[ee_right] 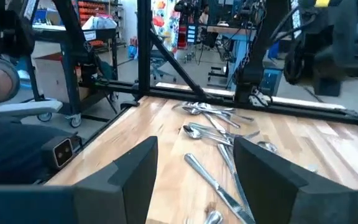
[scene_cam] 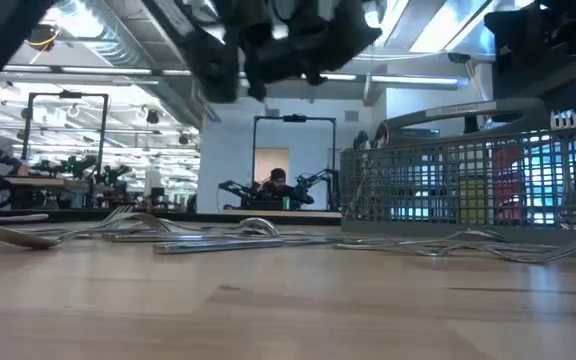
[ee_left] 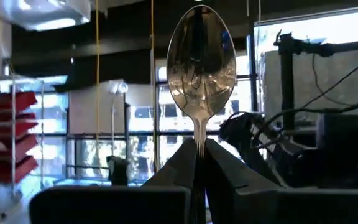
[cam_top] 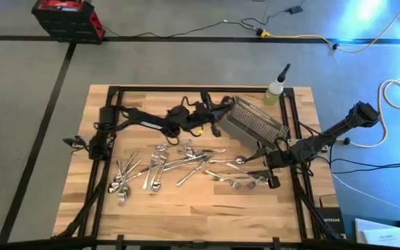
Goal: Sort silverware
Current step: Put the silver spoon into the gray silverware organizer
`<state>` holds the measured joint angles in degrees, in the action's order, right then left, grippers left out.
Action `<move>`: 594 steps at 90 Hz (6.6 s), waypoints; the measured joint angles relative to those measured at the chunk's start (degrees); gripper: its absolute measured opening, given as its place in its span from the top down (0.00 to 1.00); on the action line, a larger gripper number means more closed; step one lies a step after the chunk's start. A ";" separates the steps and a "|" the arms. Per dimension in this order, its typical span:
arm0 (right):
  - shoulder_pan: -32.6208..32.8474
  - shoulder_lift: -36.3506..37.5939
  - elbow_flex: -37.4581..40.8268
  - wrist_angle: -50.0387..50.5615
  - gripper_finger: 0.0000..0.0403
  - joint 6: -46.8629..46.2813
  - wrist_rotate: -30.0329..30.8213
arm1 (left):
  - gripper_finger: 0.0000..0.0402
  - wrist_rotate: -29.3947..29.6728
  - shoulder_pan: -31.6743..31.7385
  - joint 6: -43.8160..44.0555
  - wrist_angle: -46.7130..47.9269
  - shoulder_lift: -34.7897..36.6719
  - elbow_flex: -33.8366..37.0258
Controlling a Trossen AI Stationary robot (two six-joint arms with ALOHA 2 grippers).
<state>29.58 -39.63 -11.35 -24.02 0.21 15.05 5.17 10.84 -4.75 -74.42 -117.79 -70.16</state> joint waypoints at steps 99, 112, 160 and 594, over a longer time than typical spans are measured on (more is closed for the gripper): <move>0.00 -0.01 0.02 0.99 0.52 -0.37 -0.04 | 0.98 2.74 7.49 13.76 7.67 -8.57 -2.26; 0.00 -0.01 0.00 1.02 0.52 -0.37 -0.04 | 0.88 4.41 7.49 14.12 8.26 -8.57 -2.26; 0.00 -0.01 0.02 2.23 0.52 -1.85 -0.07 | 0.54 -0.25 8.03 13.81 6.13 -6.93 -2.25; 0.00 -18.00 2.34 -11.77 0.52 -2.10 2.93 | 0.34 -40.42 16.43 38.73 13.50 13.53 -0.56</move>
<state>29.58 -57.63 -9.02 -35.79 -1.89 17.98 -35.25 27.27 33.98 -60.92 -104.27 -70.72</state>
